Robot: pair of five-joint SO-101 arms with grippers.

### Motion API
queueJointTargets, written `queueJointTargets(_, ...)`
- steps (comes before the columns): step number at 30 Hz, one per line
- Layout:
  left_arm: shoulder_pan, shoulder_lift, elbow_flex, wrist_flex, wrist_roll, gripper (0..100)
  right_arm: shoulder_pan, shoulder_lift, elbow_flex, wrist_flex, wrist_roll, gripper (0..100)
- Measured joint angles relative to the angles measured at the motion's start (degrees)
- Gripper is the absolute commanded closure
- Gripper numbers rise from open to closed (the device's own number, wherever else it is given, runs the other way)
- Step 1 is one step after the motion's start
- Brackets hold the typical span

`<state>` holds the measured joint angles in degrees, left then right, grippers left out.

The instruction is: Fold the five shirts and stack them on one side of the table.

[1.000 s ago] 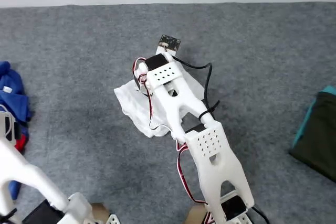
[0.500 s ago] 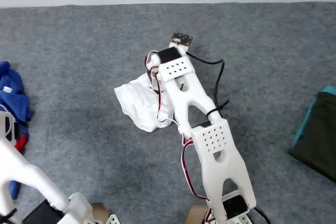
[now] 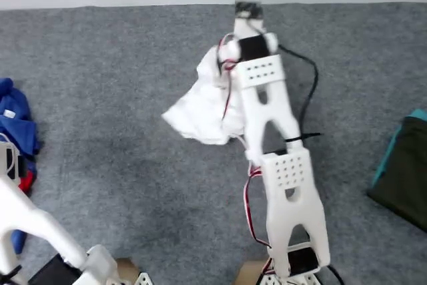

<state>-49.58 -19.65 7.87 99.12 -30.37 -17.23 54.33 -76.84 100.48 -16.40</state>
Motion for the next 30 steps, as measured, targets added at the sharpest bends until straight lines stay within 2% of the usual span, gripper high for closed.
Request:
queueJointTargets(6,0.0,0.0,0.0,0.0,0.0,86,6.2,-13.3,7.6,0.0,11.2,99.1)
queueJointTargets(12,0.0,0.0,0.0,0.0,0.0,86,13.5,-33.6,31.6,0.0,23.2,99.1)
queueJointTargets(19,0.0,0.0,0.0,0.0,0.0,86,26.2,-53.5,55.3,0.0,37.3,99.1)
queueJointTargets(30,0.0,0.0,0.0,0.0,0.0,86,45.6,-62.9,58.9,0.0,54.2,99.1)
